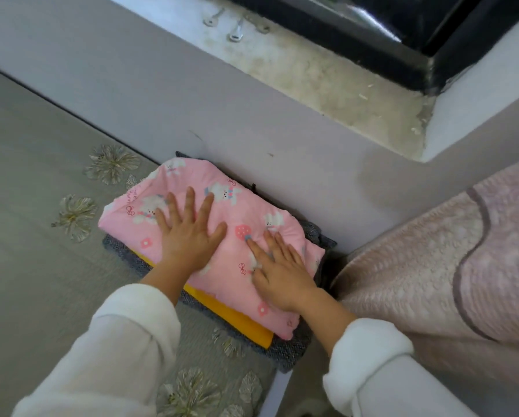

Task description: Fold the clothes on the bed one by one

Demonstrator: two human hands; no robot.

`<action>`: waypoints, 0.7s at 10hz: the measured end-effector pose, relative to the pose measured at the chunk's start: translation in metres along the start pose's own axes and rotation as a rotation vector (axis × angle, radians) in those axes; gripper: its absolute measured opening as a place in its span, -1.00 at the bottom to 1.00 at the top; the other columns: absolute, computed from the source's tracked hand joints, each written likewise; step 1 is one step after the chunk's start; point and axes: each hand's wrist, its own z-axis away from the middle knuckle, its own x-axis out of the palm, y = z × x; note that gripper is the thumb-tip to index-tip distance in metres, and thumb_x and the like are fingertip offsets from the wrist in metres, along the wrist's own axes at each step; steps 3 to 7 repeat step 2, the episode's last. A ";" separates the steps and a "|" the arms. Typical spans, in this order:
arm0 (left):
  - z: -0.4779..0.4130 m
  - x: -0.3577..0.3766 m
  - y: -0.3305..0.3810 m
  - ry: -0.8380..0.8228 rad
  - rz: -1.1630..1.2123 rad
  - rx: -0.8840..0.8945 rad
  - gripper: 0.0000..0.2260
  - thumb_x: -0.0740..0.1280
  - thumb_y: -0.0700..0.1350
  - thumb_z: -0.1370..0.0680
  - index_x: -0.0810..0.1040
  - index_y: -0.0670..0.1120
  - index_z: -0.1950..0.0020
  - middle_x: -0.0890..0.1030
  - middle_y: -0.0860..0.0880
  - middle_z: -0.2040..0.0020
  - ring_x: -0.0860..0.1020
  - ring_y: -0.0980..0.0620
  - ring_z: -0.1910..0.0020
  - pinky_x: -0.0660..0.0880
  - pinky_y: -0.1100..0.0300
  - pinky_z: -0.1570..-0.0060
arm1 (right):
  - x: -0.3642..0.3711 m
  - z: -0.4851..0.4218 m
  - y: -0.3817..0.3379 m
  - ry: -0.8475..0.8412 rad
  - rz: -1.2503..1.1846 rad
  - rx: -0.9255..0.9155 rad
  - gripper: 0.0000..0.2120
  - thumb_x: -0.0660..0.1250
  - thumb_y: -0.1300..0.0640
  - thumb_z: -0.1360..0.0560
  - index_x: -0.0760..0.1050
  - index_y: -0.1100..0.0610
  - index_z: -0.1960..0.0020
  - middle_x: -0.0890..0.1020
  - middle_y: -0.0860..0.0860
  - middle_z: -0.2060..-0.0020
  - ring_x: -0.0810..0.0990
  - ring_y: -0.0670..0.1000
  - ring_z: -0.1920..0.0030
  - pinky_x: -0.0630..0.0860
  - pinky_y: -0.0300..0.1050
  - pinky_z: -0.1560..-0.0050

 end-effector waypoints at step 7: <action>0.044 -0.025 0.034 0.032 0.081 -0.076 -0.45 -0.05 0.14 -0.63 -0.09 0.01 -0.58 -0.12 -0.11 -0.58 -0.18 -0.22 -0.53 -0.18 -0.20 -0.45 | -0.041 0.043 -0.007 0.149 -0.344 0.105 -0.48 0.23 0.01 -0.56 0.23 0.09 -0.48 0.27 0.02 -0.45 0.25 0.06 -0.44 0.23 -0.07 -0.39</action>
